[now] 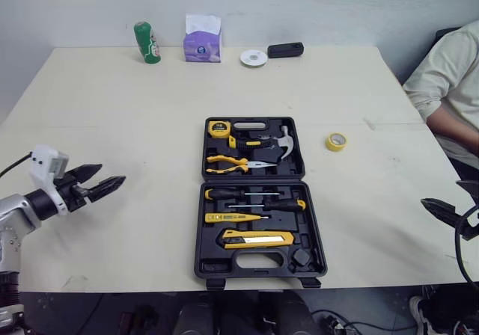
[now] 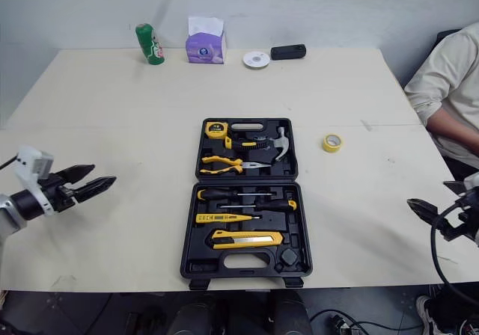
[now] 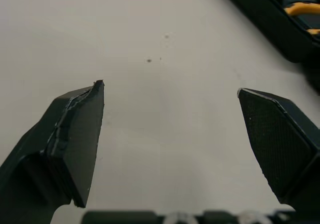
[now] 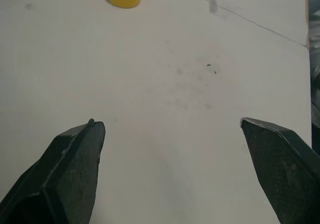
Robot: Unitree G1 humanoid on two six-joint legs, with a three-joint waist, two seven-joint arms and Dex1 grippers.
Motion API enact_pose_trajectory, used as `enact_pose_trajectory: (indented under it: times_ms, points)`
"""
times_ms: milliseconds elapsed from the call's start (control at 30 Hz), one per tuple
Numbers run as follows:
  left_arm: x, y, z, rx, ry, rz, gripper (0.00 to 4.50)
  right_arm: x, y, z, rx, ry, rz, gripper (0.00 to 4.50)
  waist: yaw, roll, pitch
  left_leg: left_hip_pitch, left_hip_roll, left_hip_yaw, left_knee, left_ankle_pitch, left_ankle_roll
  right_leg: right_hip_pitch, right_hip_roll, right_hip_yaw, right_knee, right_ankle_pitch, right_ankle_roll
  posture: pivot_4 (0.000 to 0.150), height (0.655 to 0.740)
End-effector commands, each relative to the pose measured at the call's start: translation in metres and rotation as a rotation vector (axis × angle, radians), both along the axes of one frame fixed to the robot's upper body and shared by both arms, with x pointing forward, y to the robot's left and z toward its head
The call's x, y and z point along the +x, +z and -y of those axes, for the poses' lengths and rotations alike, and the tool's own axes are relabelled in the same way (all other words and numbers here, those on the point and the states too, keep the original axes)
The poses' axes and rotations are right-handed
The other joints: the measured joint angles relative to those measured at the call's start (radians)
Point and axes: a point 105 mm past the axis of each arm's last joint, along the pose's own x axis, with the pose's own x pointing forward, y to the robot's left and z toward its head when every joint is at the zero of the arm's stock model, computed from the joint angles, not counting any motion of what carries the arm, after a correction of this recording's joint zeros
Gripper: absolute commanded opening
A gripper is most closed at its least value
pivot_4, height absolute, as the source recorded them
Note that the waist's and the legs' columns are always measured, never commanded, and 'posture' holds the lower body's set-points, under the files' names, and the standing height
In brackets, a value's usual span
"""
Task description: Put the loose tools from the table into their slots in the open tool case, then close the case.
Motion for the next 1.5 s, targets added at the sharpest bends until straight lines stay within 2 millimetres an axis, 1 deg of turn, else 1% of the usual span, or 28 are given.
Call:
enact_pose_trajectory:
  times_ms: [33,67,167,200,233,333,467,533,633,700,800,933,1033,1133,1333,1500]
  points:
    - [-0.004,0.026,0.046,0.039,-0.202,0.076,4.49,0.02,0.029,-0.02,-0.078,0.127,0.043,4.5,-0.009,0.001,0.001,0.0,0.0,0.001,0.001,0.0,0.0,0.0,0.0,0.001,0.0,0.0,0.0,0.15,0.7316]
    - [-0.006,0.032,0.059,0.047,-0.268,0.083,4.49,0.026,0.033,-0.026,-0.09,0.174,0.028,4.5,-0.011,0.001,0.001,0.0,-0.001,0.001,0.001,0.0,0.0,0.0,0.0,0.001,0.001,0.0,0.001,0.15,0.7316]
    - [-0.013,0.048,0.091,0.076,-0.438,0.116,4.49,0.039,0.04,-0.042,-0.15,0.307,-0.044,4.5,-0.013,0.002,0.001,0.0,-0.001,0.001,0.0,0.001,0.0,0.0,0.0,0.001,0.001,0.0,0.0,0.15,0.7316]
    - [-0.014,0.051,0.097,0.081,-0.471,0.125,4.49,0.042,0.041,-0.045,-0.166,0.337,-0.064,4.5,-0.013,0.002,0.001,0.001,0.0,0.001,0.0,0.001,0.0,0.0,0.001,0.001,0.001,0.0,0.0,0.15,0.7316]
    - [-0.015,0.056,0.107,0.09,-0.522,0.137,4.49,0.046,0.043,-0.051,-0.193,0.389,-0.092,4.5,-0.013,0.002,0.001,0.001,0.0,0.001,0.0,0.004,0.003,0.0,0.001,0.0,0.001,0.0,-0.001,0.15,0.7316]
    - [-0.023,0.069,0.135,0.116,-0.688,0.167,4.49,0.059,0.053,-0.064,-0.281,0.537,-0.179,4.5,-0.017,0.005,0.003,0.001,0.0,0.002,0.0,0.005,0.005,0.0,0.001,0.0,0.001,0.0,-0.001,0.15,0.7316]
    - [-0.029,0.082,0.156,0.119,-0.823,0.181,4.49,0.078,0.06,-0.074,-0.375,0.662,-0.277,4.5,-0.018,0.008,0.006,-0.001,-0.001,0.002,0.002,0.005,0.005,-0.002,0.001,0.001,0.002,0.0,0.0,0.15,0.7316]
    - [-0.027,0.091,0.164,0.117,-0.858,0.214,4.49,0.094,0.064,-0.082,-0.417,0.704,-0.298,4.5,-0.024,0.008,0.007,-0.001,0.0,0.002,0.004,0.006,0.005,-0.002,0.003,0.0,0.002,0.0,-0.001,0.15,0.7316]
    - [-0.021,0.102,0.171,0.09,-0.867,0.25,4.49,0.119,0.067,-0.092,-0.466,0.702,-0.298,4.5,-0.036,0.007,0.008,-0.003,0.0,0.003,0.006,0.007,0.005,-0.003,0.003,0.0,0.004,0.0,-0.001,0.15,0.7316]
    - [-0.018,0.103,0.173,0.085,-0.869,0.263,4.49,0.135,0.066,-0.1,-0.496,0.685,-0.301,4.5,-0.039,0.008,0.008,-0.005,0.0,0.002,0.007,0.008,0.006,-0.004,0.003,0.0,0.005,0.0,-0.001,0.15,0.7316]
    - [-0.017,0.102,0.179,0.099,-0.884,0.292,4.49,0.15,0.061,-0.114,-0.526,0.686,-0.316,4.5,-0.04,0.008,0.008,-0.013,0.0,0.003,0.007,0.01,0.006,-0.013,0.003,0.001,0.011,0.0,0.0,0.15,0.7316]
    - [-0.017,0.105,0.187,0.121,-0.902,0.328,4.49,0.157,0.052,-0.119,-0.568,0.692,-0.349,4.5,-0.04,0.007,0.008,-0.015,-0.001,0.003,0.008,0.011,0.007,-0.015,0.002,0.001,0.013,0.0,0.0,0.15,0.7316]
    - [-0.014,0.106,0.19,0.121,-0.892,0.348,4.49,0.169,0.052,-0.128,-0.559,0.646,-0.293,4.5,-0.038,0.008,0.008,-0.015,-0.001,0.002,0.009,0.011,0.007,-0.015,0.002,0.001,0.014,0.0,0.0,0.15,0.7316]
    - [-0.015,0.108,0.194,0.116,-0.897,0.362,4.49,0.174,0.048,-0.134,-0.557,0.632,-0.284,4.5,-0.04,0.008,0.008,-0.015,-0.002,0.002,0.009,0.011,0.008,-0.015,0.001,0.001,0.015,0.0,0.0,0.15,0.7316]
    - [-0.014,0.105,0.195,0.149,-0.89,0.381,4.49,0.184,0.041,-0.136,-0.588,0.564,-0.257,4.5,-0.041,0.008,0.008,-0.015,-0.002,0.002,0.009,0.012,0.007,-0.015,0.001,0.001,0.015,0.0,0.0,0.15,0.7316]
    - [-0.016,0.106,0.196,0.156,-0.888,0.394,4.49,0.188,0.035,-0.138,-0.601,0.54,-0.257,4.5,-0.044,0.008,0.008,-0.015,-0.002,0.002,0.009,0.012,0.007,-0.015,0.001,0.001,0.016,0.0,0.0,0.15,0.7316]
